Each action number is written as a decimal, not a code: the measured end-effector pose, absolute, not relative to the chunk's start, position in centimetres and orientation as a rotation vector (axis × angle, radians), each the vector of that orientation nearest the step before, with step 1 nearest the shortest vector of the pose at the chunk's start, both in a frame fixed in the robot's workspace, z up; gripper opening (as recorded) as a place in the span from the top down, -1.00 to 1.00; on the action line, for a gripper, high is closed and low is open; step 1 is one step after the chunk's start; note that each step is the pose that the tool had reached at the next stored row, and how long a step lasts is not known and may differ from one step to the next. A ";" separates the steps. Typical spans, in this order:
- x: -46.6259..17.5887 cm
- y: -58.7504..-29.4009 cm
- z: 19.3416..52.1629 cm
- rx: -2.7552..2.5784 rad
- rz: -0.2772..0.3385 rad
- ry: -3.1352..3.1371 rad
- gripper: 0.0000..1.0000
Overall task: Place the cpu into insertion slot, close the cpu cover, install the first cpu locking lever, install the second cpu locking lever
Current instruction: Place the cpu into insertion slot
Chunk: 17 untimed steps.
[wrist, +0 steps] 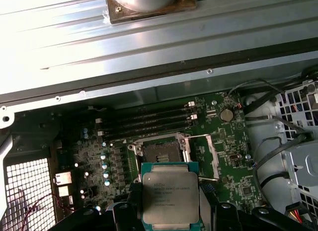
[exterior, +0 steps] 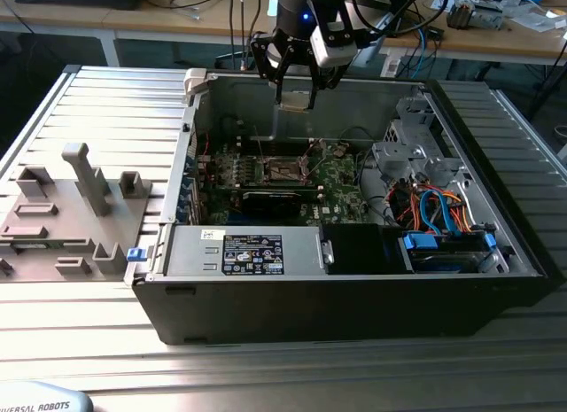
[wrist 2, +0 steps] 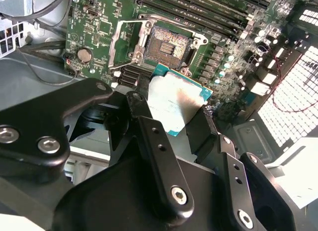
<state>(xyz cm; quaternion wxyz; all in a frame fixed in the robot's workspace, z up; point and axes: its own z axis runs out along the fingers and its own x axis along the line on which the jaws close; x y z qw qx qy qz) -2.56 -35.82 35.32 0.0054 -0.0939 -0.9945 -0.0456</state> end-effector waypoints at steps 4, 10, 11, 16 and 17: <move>-2.6 -35.8 35.3 -0.298 -0.143 -3.113 -0.08; -2.6 -35.8 35.3 -0.308 -0.143 -3.113 -0.08; -2.6 -35.8 35.3 -0.309 -0.143 -3.113 -0.08; -2.6 -35.8 35.3 -0.316 -0.143 -3.112 -0.08; -2.6 -35.8 35.3 -0.317 -0.143 -3.112 -0.08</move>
